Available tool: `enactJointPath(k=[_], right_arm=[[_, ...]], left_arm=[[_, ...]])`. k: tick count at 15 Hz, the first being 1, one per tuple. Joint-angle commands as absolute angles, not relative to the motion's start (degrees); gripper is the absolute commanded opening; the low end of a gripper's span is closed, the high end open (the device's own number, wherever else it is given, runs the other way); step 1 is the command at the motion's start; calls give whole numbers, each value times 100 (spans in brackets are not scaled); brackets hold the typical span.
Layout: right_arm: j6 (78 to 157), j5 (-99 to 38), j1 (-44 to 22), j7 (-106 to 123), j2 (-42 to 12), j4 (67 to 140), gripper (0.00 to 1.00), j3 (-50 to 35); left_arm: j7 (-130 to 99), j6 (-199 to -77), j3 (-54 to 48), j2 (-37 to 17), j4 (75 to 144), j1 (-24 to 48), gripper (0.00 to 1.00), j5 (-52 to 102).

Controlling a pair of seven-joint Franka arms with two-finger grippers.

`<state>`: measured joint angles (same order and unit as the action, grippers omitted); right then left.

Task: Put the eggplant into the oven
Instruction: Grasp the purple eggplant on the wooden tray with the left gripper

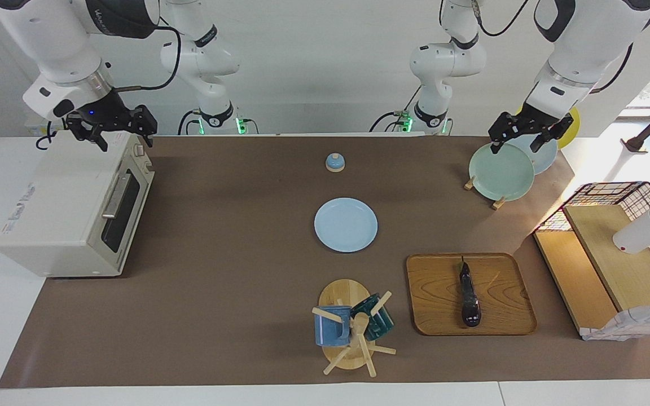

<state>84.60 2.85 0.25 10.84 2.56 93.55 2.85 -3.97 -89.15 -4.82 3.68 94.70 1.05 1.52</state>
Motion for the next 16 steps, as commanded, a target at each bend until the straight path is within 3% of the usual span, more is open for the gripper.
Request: enactJointPath(k=[1, 11, 16], right_arm=[[8543, 149, 62, 1055, 352, 9466, 100, 290], [8543, 149, 62, 1055, 352, 9466, 100, 290], [8543, 149, 62, 1055, 352, 9466, 100, 290]], left_arm=[[-308, -9035, -501, 369, 9475, 44, 100, 220], [-325, -9632, -501, 291, 9536, 79, 100, 211], [-308, -9633, -510, -972, 8581, 88, 100, 149]])
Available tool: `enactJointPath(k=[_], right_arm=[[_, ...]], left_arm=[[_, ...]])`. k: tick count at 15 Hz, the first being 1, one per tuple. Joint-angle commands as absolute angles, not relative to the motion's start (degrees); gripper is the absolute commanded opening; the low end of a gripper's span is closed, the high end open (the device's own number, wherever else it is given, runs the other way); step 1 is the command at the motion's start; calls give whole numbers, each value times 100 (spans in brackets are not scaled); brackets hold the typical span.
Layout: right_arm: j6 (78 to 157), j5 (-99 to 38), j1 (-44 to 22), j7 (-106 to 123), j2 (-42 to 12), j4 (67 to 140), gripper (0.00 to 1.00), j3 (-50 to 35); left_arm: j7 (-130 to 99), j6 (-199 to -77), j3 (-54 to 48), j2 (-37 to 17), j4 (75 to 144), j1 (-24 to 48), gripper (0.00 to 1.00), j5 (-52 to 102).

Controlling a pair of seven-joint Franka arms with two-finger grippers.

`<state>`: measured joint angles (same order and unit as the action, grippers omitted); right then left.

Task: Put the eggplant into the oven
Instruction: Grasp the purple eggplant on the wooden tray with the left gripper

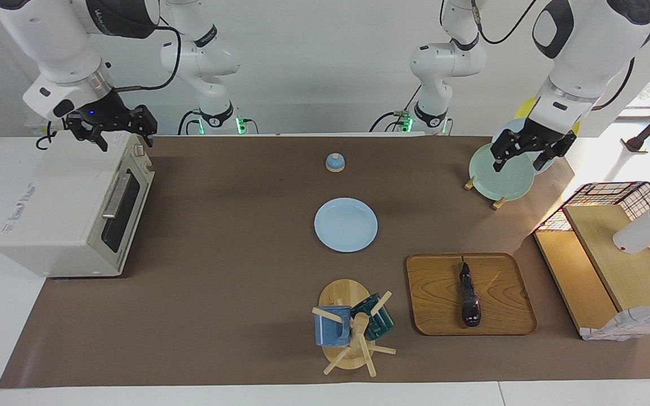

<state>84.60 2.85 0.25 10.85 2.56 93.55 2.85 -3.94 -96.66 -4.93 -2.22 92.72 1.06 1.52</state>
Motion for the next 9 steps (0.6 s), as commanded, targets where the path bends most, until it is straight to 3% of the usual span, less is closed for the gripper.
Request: enactJointPath(k=[1, 3, 9], right_arm=[[8543, 149, 62, 1055, 352, 9466, 100, 290], [8543, 149, 62, 1055, 360, 9457, 100, 290], [8543, 149, 62, 1055, 352, 9466, 100, 290]], left_arm=[[-299, -9650, -518, -1350, 8317, 97, 100, 141], [-203, -9851, -536, -2018, 7851, 97, 100, 105], [211, -11300, -563, -3294, 7787, 220, 100, -185]])
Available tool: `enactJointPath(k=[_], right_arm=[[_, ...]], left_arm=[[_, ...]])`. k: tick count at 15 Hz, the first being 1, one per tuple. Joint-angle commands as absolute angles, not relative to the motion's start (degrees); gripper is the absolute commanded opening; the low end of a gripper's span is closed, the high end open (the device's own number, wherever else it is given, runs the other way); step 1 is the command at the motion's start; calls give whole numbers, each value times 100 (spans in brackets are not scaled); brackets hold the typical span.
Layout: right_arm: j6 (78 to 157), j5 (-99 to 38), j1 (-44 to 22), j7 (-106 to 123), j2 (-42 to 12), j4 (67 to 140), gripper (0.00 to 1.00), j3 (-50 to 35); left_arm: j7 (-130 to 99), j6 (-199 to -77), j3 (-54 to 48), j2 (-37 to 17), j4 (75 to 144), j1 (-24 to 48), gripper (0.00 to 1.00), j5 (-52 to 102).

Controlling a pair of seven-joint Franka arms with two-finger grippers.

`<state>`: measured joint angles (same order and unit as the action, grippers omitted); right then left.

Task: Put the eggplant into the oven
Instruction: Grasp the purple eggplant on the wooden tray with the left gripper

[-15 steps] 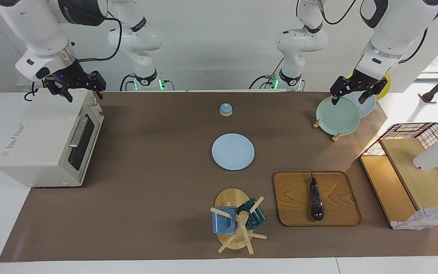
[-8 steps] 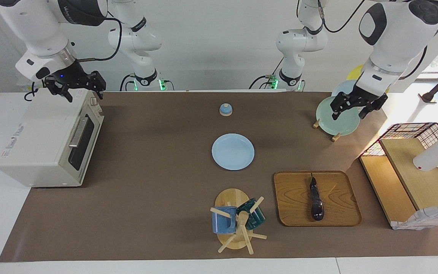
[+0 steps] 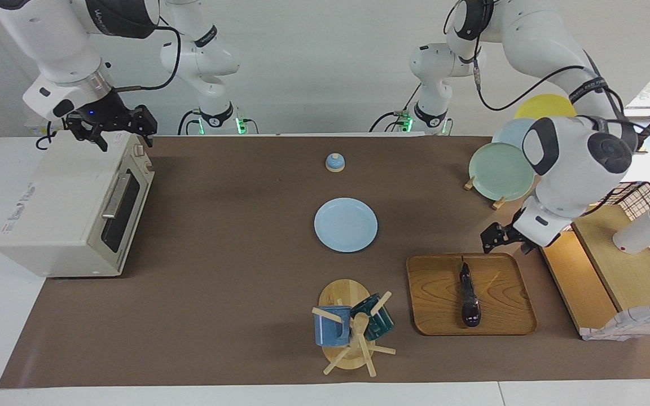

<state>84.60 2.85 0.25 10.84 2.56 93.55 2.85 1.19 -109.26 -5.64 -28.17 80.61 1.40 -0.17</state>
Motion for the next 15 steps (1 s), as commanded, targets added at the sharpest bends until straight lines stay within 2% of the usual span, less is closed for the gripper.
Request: enactJointPath(k=[1, 4, 10, 13, 15], right_arm=[[8543, 149, 62, 1055, 352, 9466, 100, 290], [8543, 149, 62, 1055, 352, 9466, 100, 290], [8543, 149, 62, 1055, 352, 9466, 100, 290], [8543, 149, 62, 1055, 352, 9466, 100, 290], [8543, 149, 62, 1055, 352, 9466, 100, 290]], left_arm=[[211, -11546, -563, -3470, 7787, 228, 100, -185], [211, -12127, -571, -3674, 7875, 281, 100, -202], [220, -12884, -563, -3630, 8578, 483, 99, -185], [229, -12902, -571, -3621, 8604, 457, 92, -185], [229, -12885, -571, -3621, 8604, 466, 81, -185]])
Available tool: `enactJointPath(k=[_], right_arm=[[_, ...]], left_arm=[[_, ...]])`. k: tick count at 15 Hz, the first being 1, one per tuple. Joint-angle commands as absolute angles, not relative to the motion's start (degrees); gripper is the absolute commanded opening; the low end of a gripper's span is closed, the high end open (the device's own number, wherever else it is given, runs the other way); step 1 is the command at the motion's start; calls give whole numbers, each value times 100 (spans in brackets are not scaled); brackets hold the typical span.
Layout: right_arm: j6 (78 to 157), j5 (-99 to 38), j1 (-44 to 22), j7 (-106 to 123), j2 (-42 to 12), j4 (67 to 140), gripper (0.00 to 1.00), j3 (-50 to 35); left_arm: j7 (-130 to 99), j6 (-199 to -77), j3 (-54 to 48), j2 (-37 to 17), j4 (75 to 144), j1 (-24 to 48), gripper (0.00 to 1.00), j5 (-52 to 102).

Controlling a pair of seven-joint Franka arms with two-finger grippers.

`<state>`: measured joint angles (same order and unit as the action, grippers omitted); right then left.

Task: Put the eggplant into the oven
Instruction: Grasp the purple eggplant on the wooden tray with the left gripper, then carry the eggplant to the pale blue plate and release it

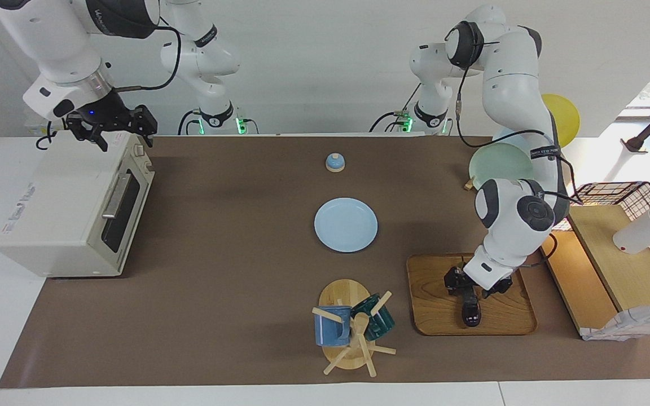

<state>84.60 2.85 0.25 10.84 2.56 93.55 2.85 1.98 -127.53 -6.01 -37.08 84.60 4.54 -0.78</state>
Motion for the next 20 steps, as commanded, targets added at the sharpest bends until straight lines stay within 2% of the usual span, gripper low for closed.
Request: enactJointPath(k=[1, 7, 9, 10, 11, 13, 14, 15, 20], right_arm=[[8543, 149, 62, 1055, 352, 9466, 100, 290], [8621, 149, 70, 1046, 352, 9466, 100, 290], [8806, 149, 53, 1037, 386, 9614, 100, 290], [8911, 149, 70, 1063, 448, 9720, 84, 290], [8930, 149, 96, 1046, 466, 9773, 58, 299], [8956, 149, 97, 1028, 501, 9878, 28, 316], [9113, 149, 158, 1089, 571, 10001, 10, 334], [9306, 158, 254, 1116, 632, 10202, 0, 325], [10044, 333, 237, 923, 913, 11125, 0, 334]], left_arm=[[229, -12885, -571, -3621, 8604, 475, 72, -193], [290, -12588, -563, -3604, 8447, 413, 0, -193], [273, -11991, -580, -3542, 8070, 422, 0, -114], [238, -11762, -571, -3316, 8060, 457, 0, -53], [203, -11594, -563, -3052, 8147, 474, 0, 104], [28, -11103, -571, -2516, 8384, 501, 0, 290], [-165, -10892, -580, -2270, 8515, 579, 0, 290], [-437, -10803, -580, -2067, 8673, 771, 0, 290], [-1905, -11160, -589, -1556, 9490, 1756, 0, 299]])
